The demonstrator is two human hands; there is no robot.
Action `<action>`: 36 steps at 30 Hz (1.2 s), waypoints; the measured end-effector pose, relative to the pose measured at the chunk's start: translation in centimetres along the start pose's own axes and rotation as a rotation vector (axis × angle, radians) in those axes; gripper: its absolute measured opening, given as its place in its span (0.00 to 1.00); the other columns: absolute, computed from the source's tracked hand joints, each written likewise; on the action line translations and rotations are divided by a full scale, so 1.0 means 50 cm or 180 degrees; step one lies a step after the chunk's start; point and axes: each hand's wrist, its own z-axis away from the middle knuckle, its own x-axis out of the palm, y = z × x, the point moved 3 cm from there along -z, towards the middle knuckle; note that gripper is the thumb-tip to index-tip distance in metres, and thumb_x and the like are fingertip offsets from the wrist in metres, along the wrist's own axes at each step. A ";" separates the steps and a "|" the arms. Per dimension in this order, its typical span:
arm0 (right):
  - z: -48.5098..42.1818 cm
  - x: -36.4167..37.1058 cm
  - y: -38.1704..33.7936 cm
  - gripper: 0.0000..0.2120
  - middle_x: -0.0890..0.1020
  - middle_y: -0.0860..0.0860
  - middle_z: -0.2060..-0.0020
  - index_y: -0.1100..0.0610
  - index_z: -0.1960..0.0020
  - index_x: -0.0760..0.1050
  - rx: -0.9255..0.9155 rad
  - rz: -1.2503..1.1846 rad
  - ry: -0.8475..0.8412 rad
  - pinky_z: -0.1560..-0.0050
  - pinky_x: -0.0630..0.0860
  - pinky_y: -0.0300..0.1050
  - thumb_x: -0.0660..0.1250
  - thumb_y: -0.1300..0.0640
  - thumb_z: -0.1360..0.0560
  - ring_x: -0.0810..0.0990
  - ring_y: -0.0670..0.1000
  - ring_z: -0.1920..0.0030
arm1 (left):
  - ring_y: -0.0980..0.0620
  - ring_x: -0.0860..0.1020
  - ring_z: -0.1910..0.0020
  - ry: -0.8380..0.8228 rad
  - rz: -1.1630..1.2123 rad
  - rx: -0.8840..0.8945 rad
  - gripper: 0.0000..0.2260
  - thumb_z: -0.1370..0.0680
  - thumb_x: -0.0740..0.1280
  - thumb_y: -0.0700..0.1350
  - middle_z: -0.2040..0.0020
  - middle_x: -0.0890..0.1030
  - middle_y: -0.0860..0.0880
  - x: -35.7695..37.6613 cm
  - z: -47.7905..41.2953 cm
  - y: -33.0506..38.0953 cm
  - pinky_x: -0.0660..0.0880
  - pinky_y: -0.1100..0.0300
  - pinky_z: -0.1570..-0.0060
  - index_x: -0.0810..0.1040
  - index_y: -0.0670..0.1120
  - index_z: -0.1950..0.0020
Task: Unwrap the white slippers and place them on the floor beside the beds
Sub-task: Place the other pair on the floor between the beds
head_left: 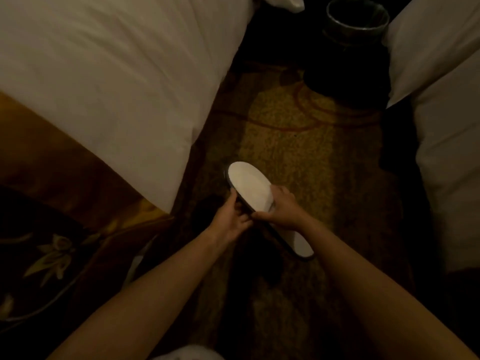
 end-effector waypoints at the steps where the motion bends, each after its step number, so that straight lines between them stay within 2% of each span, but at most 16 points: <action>1: -0.003 0.014 0.016 0.46 0.60 0.57 0.28 0.57 0.25 0.53 -0.0012 -0.0038 -0.0054 0.31 0.62 0.53 0.72 0.42 0.34 0.60 0.58 0.29 | 0.41 0.72 0.35 0.0033 -0.0053 0.0004 0.24 0.20 0.54 0.57 0.32 0.72 0.41 -0.015 -0.009 -0.011 0.73 0.48 0.45 0.65 0.44 0.29; 5: -0.006 0.044 0.075 0.47 0.56 0.55 0.26 0.56 0.24 0.51 0.0034 -0.0016 -0.0335 0.29 0.60 0.53 0.72 0.41 0.33 0.58 0.57 0.27 | 0.38 0.74 0.37 0.0112 -0.0431 0.0047 0.20 0.18 0.51 0.50 0.31 0.70 0.37 -0.064 -0.022 -0.050 0.74 0.47 0.49 0.57 0.49 0.25; 9: -0.034 0.031 0.121 0.48 0.55 0.56 0.25 0.57 0.24 0.50 0.0093 -0.0089 -0.0177 0.28 0.57 0.53 0.72 0.42 0.33 0.55 0.58 0.26 | 0.42 0.77 0.45 0.0254 -0.0701 -0.0016 0.18 0.17 0.49 0.47 0.34 0.73 0.38 -0.093 -0.022 -0.072 0.75 0.49 0.51 0.60 0.46 0.27; 12: -0.063 0.032 0.145 0.48 0.54 0.57 0.25 0.57 0.25 0.50 0.0041 0.0134 0.0147 0.28 0.56 0.53 0.73 0.44 0.33 0.54 0.59 0.26 | 0.38 0.74 0.39 0.0370 -0.0675 -0.0148 0.17 0.17 0.49 0.45 0.33 0.72 0.37 -0.120 -0.018 -0.079 0.74 0.47 0.49 0.61 0.45 0.28; 15: -0.091 0.043 0.158 0.48 0.55 0.58 0.26 0.58 0.25 0.49 -0.0129 0.0712 0.0350 0.27 0.55 0.53 0.73 0.43 0.34 0.55 0.60 0.27 | 0.37 0.72 0.36 0.0366 -0.0611 -0.0322 0.17 0.17 0.50 0.45 0.33 0.71 0.36 -0.144 -0.004 -0.088 0.74 0.46 0.50 0.63 0.45 0.28; 20: -0.132 0.071 0.167 0.49 0.54 0.58 0.25 0.57 0.25 0.47 -0.0072 0.0938 0.0315 0.27 0.53 0.54 0.72 0.42 0.33 0.54 0.59 0.26 | 0.35 0.71 0.34 0.0356 -0.0569 -0.0574 0.17 0.17 0.50 0.44 0.32 0.71 0.35 -0.168 0.030 -0.108 0.71 0.43 0.45 0.63 0.44 0.29; 23: -0.145 0.099 0.176 0.45 0.55 0.57 0.25 0.57 0.25 0.49 -0.0092 0.1309 0.0125 0.27 0.54 0.55 0.71 0.44 0.31 0.56 0.59 0.26 | 0.35 0.70 0.34 0.0305 -0.0452 -0.0637 0.17 0.18 0.51 0.43 0.33 0.71 0.35 -0.174 0.048 -0.110 0.71 0.41 0.44 0.64 0.43 0.29; 26: -0.144 0.111 0.194 0.43 0.53 0.57 0.24 0.58 0.25 0.48 0.0014 0.1273 -0.0036 0.27 0.55 0.55 0.69 0.46 0.29 0.55 0.59 0.26 | 0.36 0.73 0.38 0.0165 -0.0318 -0.0597 0.15 0.18 0.52 0.43 0.41 0.77 0.36 -0.183 0.058 -0.101 0.71 0.40 0.44 0.67 0.42 0.32; 29: -0.125 0.096 0.188 0.41 0.54 0.59 0.25 0.59 0.25 0.50 0.0041 0.0821 0.0281 0.27 0.56 0.53 0.67 0.47 0.27 0.57 0.59 0.26 | 0.38 0.78 0.46 0.0067 -0.0124 -0.0540 0.14 0.19 0.54 0.43 0.49 0.81 0.37 -0.191 0.059 -0.097 0.73 0.41 0.47 0.70 0.41 0.36; 31: -0.102 0.080 0.159 0.36 0.58 0.59 0.26 0.60 0.26 0.54 -0.0249 0.0482 0.0509 0.28 0.57 0.51 0.66 0.47 0.26 0.59 0.59 0.27 | 0.38 0.79 0.48 0.0000 -0.0018 -0.0548 0.13 0.19 0.55 0.43 0.53 0.84 0.38 -0.189 0.055 -0.100 0.73 0.41 0.48 0.72 0.41 0.39; 33: -0.067 0.068 0.120 0.36 0.60 0.57 0.26 0.58 0.25 0.54 -0.0521 0.0131 0.0286 0.28 0.56 0.50 0.65 0.44 0.26 0.59 0.57 0.27 | 0.38 0.78 0.47 -0.0069 0.0093 -0.0569 0.12 0.20 0.55 0.44 0.54 0.85 0.38 -0.184 0.049 -0.105 0.72 0.40 0.46 0.73 0.41 0.41; 36: 0.004 0.086 0.075 0.44 0.50 0.54 0.23 0.50 0.24 0.46 -0.0765 0.0350 -0.0654 0.26 0.52 0.53 0.64 0.36 0.30 0.51 0.55 0.24 | 0.37 0.77 0.45 -0.0148 0.0197 -0.0595 0.13 0.20 0.55 0.46 0.50 0.83 0.37 -0.168 0.039 -0.113 0.72 0.41 0.45 0.74 0.41 0.42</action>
